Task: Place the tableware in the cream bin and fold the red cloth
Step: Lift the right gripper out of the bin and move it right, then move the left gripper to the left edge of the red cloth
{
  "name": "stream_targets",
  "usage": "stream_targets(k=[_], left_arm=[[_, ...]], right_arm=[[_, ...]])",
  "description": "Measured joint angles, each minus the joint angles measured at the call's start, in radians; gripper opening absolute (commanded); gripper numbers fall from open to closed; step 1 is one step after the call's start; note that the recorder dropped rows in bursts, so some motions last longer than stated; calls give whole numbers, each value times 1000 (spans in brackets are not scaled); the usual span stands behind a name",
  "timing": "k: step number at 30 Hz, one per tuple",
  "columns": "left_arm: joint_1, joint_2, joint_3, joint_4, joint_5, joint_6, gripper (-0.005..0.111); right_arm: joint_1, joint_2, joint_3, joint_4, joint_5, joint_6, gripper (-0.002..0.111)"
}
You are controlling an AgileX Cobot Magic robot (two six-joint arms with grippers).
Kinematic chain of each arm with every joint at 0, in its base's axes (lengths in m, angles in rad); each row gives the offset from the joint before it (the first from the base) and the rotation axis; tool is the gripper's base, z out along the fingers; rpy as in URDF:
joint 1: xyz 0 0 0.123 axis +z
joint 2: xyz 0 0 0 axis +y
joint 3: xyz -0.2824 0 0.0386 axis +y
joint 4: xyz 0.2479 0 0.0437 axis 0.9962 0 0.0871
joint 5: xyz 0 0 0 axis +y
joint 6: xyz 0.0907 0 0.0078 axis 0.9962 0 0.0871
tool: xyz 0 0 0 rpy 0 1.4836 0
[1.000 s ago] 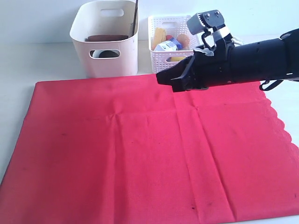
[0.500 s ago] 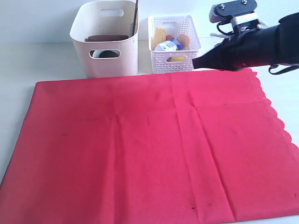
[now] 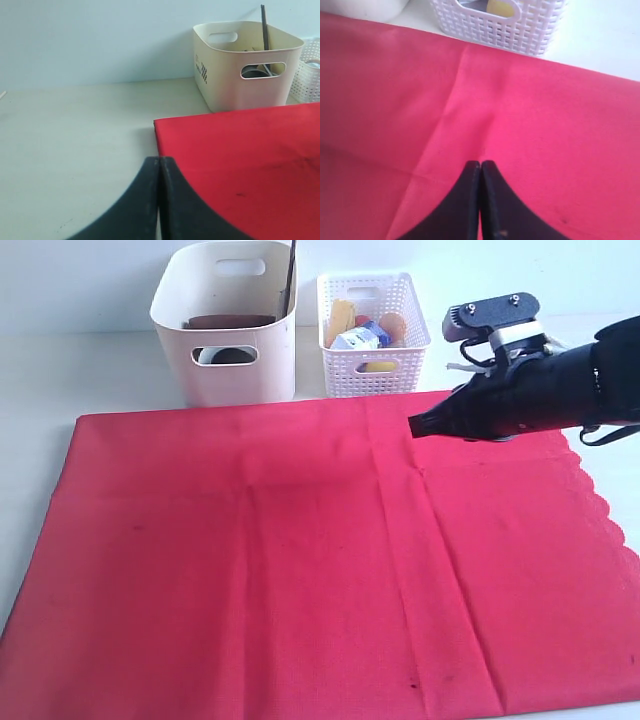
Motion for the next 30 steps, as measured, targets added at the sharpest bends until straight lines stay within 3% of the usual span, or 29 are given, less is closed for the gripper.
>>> stream_targets(k=[11, 17, 22, 30], left_arm=[[0, 0, 0, 12, -2, 33, 1], [0, 0, 2, -146, -257, -124, 1], [0, 0, 2, -184, -382, -225, 1], [0, 8, 2, -157, -408, -176, 0]], right_arm=[[0, -122, 83, -13, 17, 13, 0], [0, -126, 134, -37, 31, 26, 0], [0, -127, 134, -113, 177, 58, 0], [0, -122, 108, -123, -71, 126, 0]])
